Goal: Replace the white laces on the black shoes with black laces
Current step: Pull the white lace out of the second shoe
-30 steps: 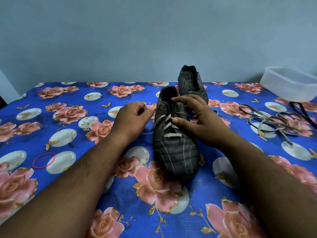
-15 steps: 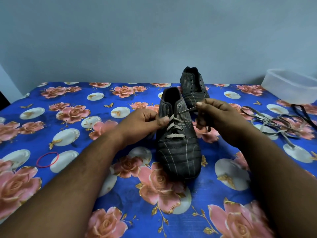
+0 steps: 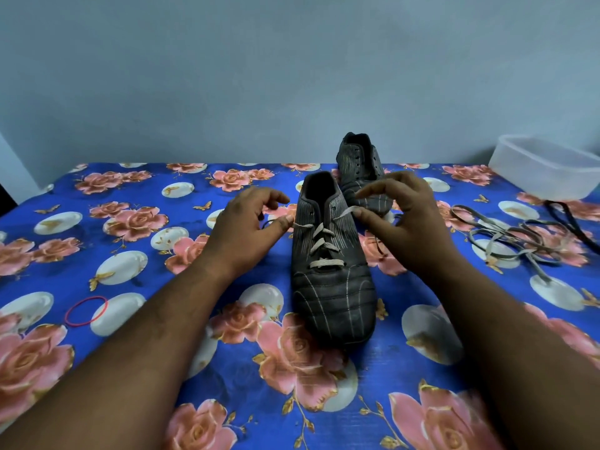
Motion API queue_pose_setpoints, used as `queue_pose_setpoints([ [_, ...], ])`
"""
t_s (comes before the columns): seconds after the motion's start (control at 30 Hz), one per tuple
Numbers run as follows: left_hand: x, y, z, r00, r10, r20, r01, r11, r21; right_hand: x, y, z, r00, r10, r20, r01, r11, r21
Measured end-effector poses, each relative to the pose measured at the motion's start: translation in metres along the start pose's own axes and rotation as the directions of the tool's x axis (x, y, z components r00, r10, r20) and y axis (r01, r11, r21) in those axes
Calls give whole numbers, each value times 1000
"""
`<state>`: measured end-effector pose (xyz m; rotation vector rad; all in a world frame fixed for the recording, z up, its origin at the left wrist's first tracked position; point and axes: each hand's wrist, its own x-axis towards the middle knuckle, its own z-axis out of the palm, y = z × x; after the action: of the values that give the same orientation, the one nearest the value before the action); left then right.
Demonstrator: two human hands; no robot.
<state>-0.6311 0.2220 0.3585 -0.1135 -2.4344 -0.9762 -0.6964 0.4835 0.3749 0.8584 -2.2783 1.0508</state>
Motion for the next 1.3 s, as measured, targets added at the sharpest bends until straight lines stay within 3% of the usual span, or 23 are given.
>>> queue_pose_setpoints([
  [0.1, 1, 7, 2, 991, 134, 11, -134, 991, -27, -1, -13, 5, 987, -157, 37, 158, 987, -6],
  [0.2, -2, 11, 6, 975, 205, 82, -199, 977, -78, -2, -17, 10, 974, -203, 105, 206, 978, -24],
  [0.47, -6, 16, 9, 971, 163, 177, -154, 986, -66, -2, -21, 14, 968, -196, 154, 206, 977, -49],
  [0.57, -6, 17, 10, 970, 163, 180, -153, 986, -69, -4, -24, 16, 969, -96, 226, 66, 988, 139],
  [0.67, -6, 16, 10, 970, 170, 176, -161, 985, -66, -7, -28, 15, 928, 34, 372, -174, 920, 352],
  [0.77, -5, 15, 11, 968, 175, 178, -165, 984, -71, -6, -27, 13, 889, 74, 452, -292, 852, 434],
  [0.87, -5, 15, 10, 969, 176, 175, -166, 983, -74, -6, -27, 10, 884, 67, 463, -308, 828, 469],
  [1.07, -7, 15, 9, 971, 164, 173, -151, 985, -88, -9, -27, 11, 940, 24, 340, -172, 895, 412],
  [1.3, -6, 15, 11, 967, 174, 185, -155, 981, -115, -6, -26, 4, 829, 86, 553, -414, 759, 503],
])
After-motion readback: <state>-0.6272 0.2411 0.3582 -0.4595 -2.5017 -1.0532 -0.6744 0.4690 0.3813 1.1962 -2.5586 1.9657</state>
